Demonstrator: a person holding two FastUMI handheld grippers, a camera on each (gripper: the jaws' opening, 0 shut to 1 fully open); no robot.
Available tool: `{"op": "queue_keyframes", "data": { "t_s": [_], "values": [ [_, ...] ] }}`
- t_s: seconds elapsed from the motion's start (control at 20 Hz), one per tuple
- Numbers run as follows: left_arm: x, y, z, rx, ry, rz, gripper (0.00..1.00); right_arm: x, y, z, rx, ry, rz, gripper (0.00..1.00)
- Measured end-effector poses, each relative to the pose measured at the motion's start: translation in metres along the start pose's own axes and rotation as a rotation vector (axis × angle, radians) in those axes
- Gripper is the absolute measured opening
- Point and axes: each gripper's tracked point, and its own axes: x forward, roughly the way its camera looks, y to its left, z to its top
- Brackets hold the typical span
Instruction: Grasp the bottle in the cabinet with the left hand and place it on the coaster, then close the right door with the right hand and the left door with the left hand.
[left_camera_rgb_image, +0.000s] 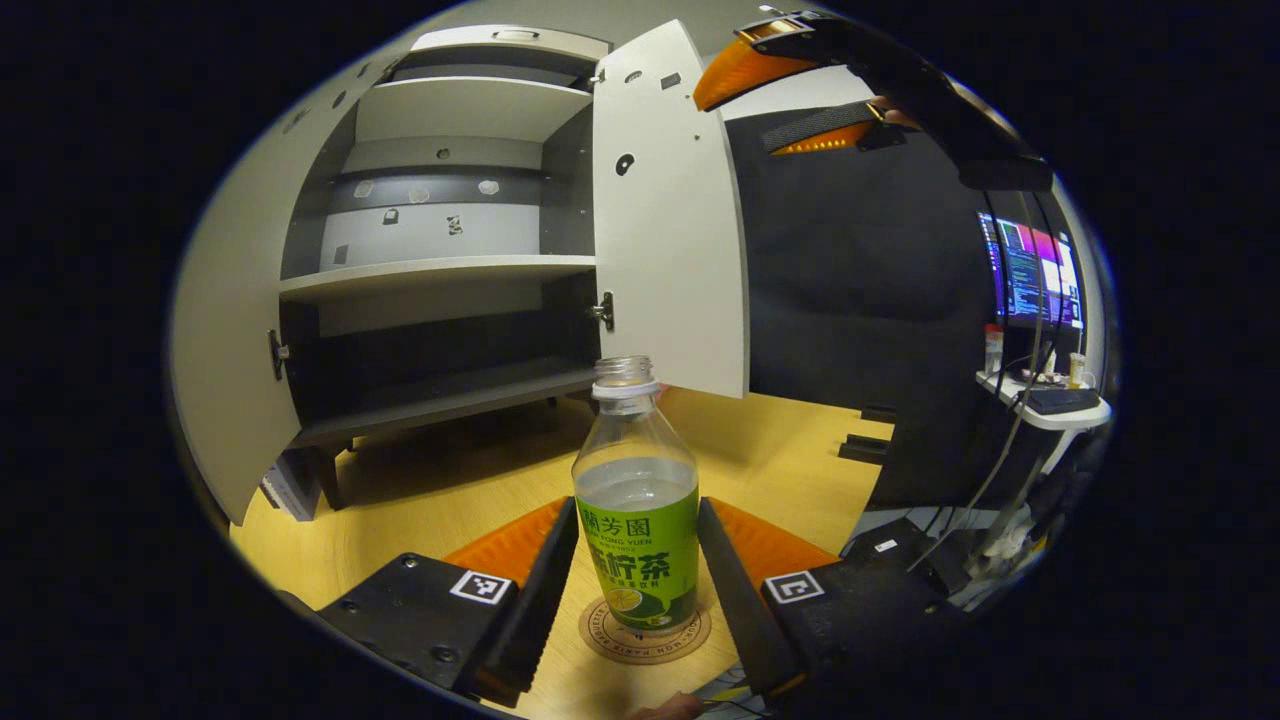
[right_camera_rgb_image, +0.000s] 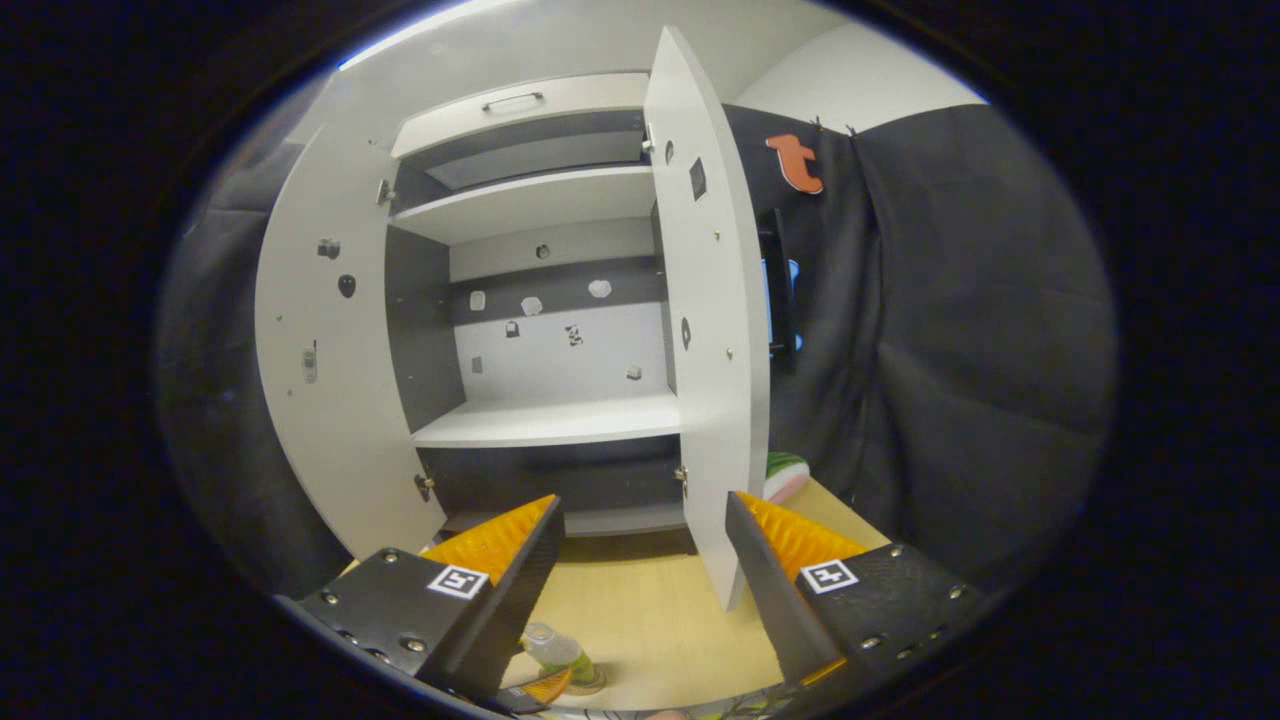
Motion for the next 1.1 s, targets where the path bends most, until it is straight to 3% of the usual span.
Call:
{"op": "queue_keyframes", "data": {
  "t_s": [0.45,0.65,0.85,0.95,1.1],
  "values": [
    [-0.020,0.007,0.006,-0.004,0.058,-0.019,0.83,-0.010,-0.004,0.011,-0.027,-0.022,-0.018,0.98],
    [-0.033,0.013,0.056,-0.061,0.023,-0.019,0.88,-0.019,-0.009,0.031,-0.037,-0.073,0.000,0.98],
    [-0.044,0.014,0.110,-0.192,0.008,0.020,0.94,-0.013,-0.033,0.056,-0.054,-0.108,0.020,0.95],
    [-0.047,0.021,0.144,-0.227,-0.031,0.060,0.96,-0.011,-0.050,0.069,-0.079,-0.131,0.023,0.98],
    [-0.052,0.043,0.192,-0.198,-0.087,0.154,0.96,-0.005,-0.081,0.086,-0.072,-0.135,0.011,0.98]
  ]
}}
